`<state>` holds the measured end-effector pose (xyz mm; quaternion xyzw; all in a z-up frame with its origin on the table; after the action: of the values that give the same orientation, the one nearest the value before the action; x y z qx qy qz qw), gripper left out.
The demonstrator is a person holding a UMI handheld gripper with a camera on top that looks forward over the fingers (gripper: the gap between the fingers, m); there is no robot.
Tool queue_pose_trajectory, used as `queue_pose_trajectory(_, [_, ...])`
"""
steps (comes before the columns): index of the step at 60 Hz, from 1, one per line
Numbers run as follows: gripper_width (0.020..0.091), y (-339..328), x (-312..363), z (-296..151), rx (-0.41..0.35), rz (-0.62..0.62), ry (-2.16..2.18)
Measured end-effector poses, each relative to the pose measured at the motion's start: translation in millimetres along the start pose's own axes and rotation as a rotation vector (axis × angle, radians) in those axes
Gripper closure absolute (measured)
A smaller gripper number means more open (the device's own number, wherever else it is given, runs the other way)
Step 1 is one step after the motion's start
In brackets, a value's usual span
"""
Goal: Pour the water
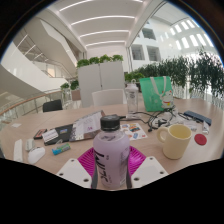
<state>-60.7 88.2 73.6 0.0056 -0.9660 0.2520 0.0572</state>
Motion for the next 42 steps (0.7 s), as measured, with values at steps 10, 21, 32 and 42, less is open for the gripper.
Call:
queue_pose_trajectory(10, [0.0715, -9, 4, -83, 0.010, -0.282, 0.489])
queue_pose_trajectory(21, [0.0718, -8, -66, -144, 0.003, -0.587, 1.279])
queue_pose_trajectory(32, [0.0716, 10, -108, -129, 0.007, -0.750, 1.885])
queue_pose_trajectory(42, [0.0716, 10, -118, -120, -0.013, -0.795, 2.023])
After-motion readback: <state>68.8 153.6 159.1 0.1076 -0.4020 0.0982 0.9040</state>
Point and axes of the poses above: the point between the fingertips, and its own axes, seen from behind it with the camera up: x to the left, z down, y forward, the way the camera looks, the point moved 2 cm from there along -y, backward, against the way the camera looks, and after that the axes turned 12 degrees about x, right-handed, at the moved point
